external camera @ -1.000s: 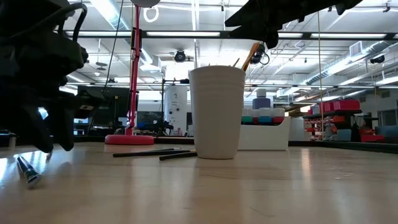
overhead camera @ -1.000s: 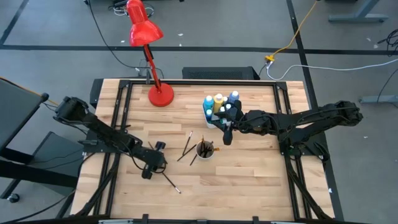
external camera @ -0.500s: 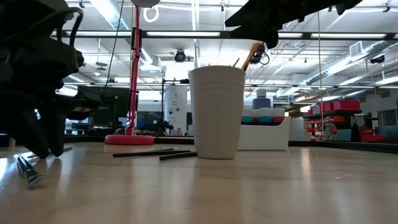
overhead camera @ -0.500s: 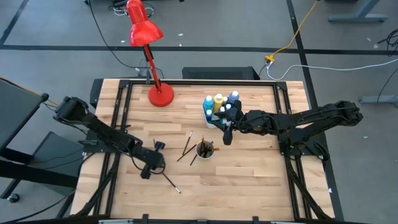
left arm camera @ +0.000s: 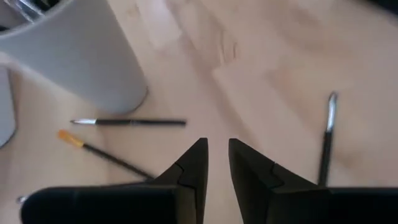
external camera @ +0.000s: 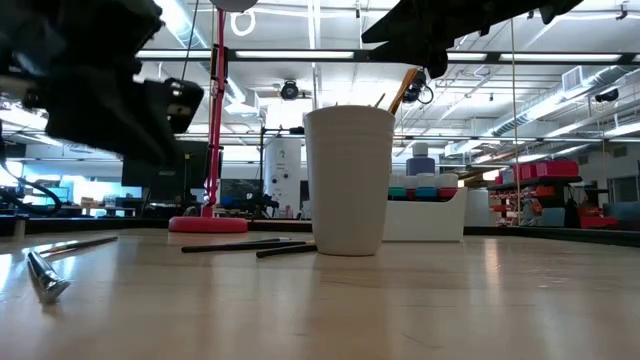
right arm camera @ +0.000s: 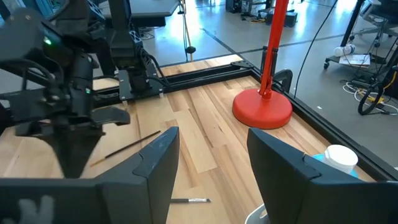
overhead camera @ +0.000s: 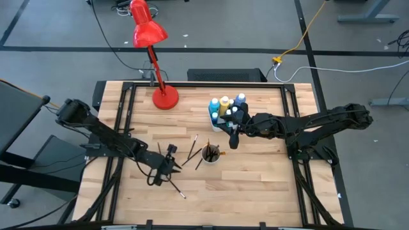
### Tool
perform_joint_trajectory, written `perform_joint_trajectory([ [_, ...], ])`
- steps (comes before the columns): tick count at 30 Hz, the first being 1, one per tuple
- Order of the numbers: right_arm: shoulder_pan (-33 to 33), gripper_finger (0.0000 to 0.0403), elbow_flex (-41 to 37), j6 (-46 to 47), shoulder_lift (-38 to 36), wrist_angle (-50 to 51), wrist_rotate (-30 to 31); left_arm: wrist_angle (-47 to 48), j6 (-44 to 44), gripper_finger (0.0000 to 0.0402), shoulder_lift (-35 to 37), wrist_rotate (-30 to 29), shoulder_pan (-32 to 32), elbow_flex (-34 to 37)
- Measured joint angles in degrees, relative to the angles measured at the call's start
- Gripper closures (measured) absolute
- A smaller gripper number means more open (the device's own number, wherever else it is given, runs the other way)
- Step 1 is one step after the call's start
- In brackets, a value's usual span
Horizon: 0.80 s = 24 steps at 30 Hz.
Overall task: Pick & Place Paint Supplies
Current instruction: Put the gold paint brush into the white cup, then put the silver paint brush into the white cup
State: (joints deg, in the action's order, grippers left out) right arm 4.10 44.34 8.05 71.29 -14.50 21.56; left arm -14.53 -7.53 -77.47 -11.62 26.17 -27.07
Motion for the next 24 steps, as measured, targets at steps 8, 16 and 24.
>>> perform_joint_trajectory([
  [8,0.00,0.0208,0.00,0.00,0.02,-0.02,0.00,-2.32,16.12,0.0302,-2.66,6.27,-0.42,-2.84],
  [16,0.02,0.0208,-0.04,0.00,0.02,0.20,0.00,-11.56,13.09,0.0259,-15.20,12.37,2.32,-7.62],
  [24,0.00,0.0208,-0.04,0.07,0.02,0.59,-0.02,-11.26,13.26,0.0263,-23.85,18.05,3.98,-14.66],
])
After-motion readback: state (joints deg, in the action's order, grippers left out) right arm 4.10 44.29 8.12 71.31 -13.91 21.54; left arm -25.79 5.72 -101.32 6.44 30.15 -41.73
